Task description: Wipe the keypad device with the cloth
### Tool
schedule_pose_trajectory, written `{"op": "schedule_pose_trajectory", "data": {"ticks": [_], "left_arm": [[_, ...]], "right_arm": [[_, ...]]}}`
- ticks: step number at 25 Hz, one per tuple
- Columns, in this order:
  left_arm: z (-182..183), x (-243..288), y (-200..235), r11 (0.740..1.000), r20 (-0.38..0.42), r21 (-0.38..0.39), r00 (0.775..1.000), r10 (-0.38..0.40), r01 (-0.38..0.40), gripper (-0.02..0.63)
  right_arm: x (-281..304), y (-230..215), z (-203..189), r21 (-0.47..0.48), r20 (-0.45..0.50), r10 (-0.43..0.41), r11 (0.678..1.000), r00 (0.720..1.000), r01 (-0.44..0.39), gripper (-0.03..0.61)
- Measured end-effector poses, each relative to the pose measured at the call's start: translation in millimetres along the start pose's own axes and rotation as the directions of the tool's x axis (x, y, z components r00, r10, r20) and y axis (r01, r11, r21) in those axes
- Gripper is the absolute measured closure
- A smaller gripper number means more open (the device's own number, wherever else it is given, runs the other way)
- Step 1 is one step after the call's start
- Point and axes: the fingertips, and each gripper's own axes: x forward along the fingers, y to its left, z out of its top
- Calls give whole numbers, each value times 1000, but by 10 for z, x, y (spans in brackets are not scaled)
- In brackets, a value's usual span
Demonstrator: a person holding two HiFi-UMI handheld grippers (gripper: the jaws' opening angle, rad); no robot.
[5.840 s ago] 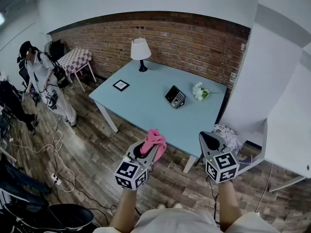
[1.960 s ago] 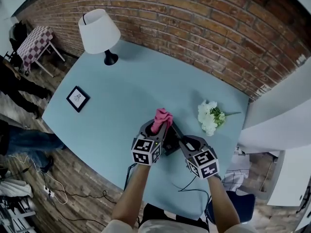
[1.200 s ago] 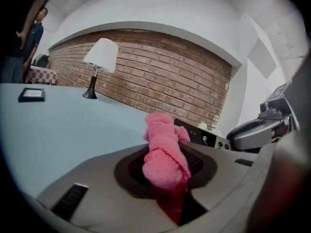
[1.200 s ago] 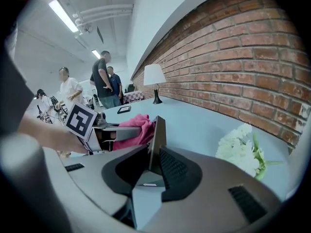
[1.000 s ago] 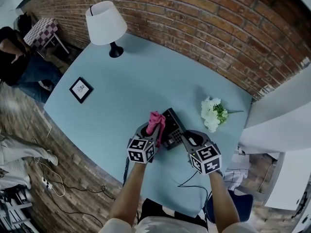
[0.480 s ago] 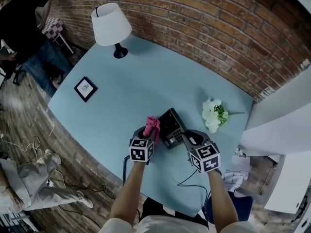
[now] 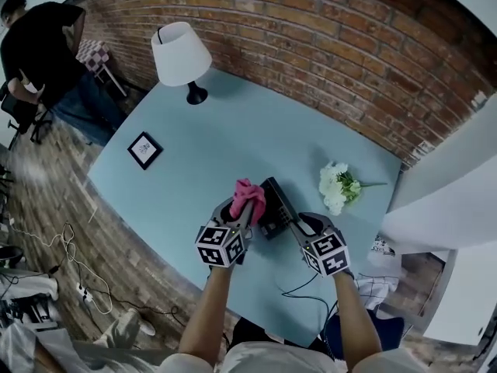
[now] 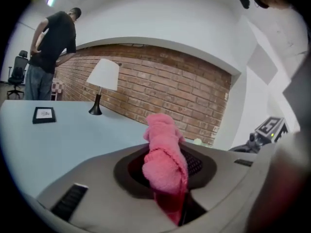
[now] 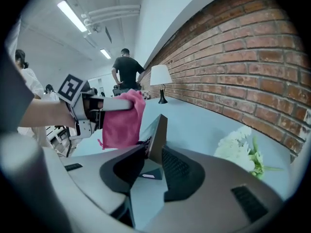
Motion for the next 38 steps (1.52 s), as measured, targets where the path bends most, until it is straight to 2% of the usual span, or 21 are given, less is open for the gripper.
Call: {"op": "schedule_pose_trajectory", "data": {"ticks": [5,8,10,14,20,23,38], "left_arm": [[142,175,-395,998,30,8,998,-59,58,471],[25,334,-564,995,-4,54,997,-80,81,471],[-103,423,-588,996,-37,63,997,-69,71,471],[-344,522,-550,997,-90,57,995,-38,44,469],[-384,531,-499,997,-36,4,997,-74,74,469],[-435,502,-440,998,-23,-15,998,-65,65,469],[-888,286,-24,998,-110,-59,994,11,-18,469]], "right_arm": [[8,39,-28,-23,-18,8,1000,1000,-8,440],[11,42,-34,-2,-11,16,1000,1000,-16,440],[14,42,-38,3,3,21,1000,1000,-21,440],[8,42,-50,-10,19,27,1000,999,-26,439],[11,29,-53,6,44,16,1000,999,-16,437],[10,32,-60,4,39,11,1000,999,-11,437],[17,22,-53,19,42,-1,1000,999,0,434]]}}
